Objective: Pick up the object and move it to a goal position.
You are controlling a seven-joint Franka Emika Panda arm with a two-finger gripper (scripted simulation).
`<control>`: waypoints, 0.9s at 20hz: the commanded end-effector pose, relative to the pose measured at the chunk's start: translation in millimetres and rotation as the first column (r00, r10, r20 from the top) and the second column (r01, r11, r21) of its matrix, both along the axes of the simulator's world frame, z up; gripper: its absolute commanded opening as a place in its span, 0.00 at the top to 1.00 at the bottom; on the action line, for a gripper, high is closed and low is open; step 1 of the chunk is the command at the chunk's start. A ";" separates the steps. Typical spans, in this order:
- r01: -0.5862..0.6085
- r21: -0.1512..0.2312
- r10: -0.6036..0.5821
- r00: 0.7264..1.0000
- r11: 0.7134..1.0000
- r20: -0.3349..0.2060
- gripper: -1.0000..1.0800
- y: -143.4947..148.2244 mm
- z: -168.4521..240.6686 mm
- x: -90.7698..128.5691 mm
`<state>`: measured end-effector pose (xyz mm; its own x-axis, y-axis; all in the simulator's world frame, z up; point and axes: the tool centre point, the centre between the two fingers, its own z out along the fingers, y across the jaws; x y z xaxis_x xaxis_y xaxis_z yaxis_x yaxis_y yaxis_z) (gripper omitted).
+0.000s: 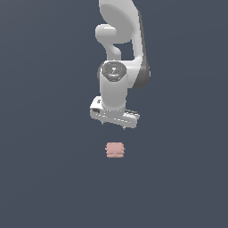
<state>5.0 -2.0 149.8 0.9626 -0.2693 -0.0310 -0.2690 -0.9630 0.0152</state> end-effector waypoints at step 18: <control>0.524 0.002 -0.524 0.852 0.852 0.008 0.04 2.8 -36.1 29.6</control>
<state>32.3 0.5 116.5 0.7108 -0.7030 -0.0250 -0.7030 -0.7111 0.0117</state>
